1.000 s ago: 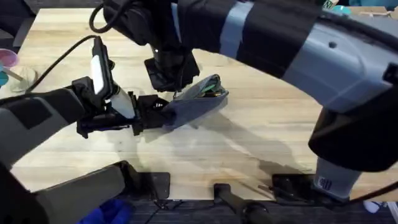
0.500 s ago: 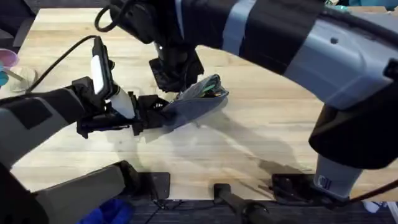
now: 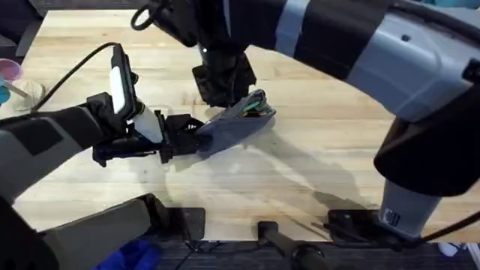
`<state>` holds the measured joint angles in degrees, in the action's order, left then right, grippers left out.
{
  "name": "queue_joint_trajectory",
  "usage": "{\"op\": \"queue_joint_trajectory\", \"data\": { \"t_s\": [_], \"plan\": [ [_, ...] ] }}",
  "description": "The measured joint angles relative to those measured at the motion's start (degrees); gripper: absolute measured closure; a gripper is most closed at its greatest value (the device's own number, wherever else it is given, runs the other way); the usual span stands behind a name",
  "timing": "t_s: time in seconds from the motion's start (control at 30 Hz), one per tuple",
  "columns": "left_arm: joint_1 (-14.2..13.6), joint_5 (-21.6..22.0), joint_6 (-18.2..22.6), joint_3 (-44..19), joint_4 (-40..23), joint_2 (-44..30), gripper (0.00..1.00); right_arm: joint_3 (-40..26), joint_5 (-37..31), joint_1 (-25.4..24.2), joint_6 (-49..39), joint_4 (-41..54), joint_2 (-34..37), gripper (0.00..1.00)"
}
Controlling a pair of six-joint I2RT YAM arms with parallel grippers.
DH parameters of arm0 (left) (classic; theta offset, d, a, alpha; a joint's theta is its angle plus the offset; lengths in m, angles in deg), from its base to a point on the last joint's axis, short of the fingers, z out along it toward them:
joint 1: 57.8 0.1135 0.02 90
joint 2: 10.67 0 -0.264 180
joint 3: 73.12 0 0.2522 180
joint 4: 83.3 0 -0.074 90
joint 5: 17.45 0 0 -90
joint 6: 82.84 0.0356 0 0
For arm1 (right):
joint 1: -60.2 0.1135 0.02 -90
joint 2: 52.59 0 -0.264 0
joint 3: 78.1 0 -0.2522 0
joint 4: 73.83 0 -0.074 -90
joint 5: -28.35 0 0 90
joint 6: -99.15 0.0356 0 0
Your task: Unzip the bag, pick up the pens from the table one at a time and place them inside, then zip the bag closed.
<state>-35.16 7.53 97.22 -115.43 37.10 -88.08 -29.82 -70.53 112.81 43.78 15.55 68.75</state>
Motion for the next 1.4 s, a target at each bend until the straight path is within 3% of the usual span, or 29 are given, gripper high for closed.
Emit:
{"op": "queue_joint_trajectory", "data": {
  "t_s": [0.73, 1.4],
  "plan": [
    [0.00, 0.04, 0.00, 0.00, 0.24, -0.02, 0.961, 0.73, -3.90, -9.83, -2.96, 0.66, 0.00, 0.969],
    [0.00, 0.04, 0.00, 0.02, 0.41, -0.02, 0.961, 0.82, -8.02, -14.00, -3.83, 1.37, -1.56, 0.957]
  ]
}}
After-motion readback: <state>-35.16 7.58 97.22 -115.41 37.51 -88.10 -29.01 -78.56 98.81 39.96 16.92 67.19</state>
